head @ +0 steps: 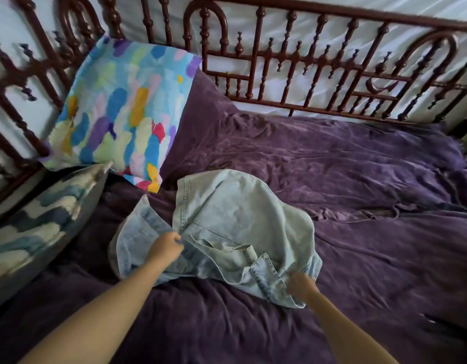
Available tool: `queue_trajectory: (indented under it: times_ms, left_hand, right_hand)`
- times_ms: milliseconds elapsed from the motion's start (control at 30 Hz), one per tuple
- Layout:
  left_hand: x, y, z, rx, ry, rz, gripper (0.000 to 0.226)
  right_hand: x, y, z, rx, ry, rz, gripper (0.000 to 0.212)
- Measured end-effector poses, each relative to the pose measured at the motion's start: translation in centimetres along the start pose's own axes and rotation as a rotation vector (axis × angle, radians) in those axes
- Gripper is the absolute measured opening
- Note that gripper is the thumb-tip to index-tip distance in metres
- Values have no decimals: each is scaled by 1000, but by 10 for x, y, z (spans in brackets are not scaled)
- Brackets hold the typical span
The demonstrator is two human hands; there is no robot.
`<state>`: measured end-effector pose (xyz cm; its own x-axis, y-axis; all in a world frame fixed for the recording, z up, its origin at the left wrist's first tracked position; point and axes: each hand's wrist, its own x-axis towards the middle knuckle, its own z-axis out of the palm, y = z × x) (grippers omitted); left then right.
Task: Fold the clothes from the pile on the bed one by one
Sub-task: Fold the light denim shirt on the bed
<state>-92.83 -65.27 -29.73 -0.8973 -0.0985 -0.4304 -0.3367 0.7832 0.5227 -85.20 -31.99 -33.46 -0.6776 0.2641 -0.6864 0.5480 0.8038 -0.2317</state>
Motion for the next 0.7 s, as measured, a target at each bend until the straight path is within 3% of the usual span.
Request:
queue_trajectory:
  times_ms: [67,367,433,500,600,700]
  left_hand:
    - [-1,11,33,34,-65,24,23]
    - [-4,42,113,301,-310,160,27]
    - [-1,47,119,329,-347,159,18]
    - [2,51,123,355,-361,165,15]
    - [3,60,131,399,-359,236,35]
    - [0,72,134,476,-347,391,51]
  right_hand:
    - [7,12,7,32,-7,13,36]
    - [24,51,51,136,-31,53,68]
    - [29,53,56,93,-36,55,63]
    - [33,53,59,-1,-2,44,44]
    - [32,49,58,-107,108,-58,29]
    - [18,32,45,-143,327,-306,25]
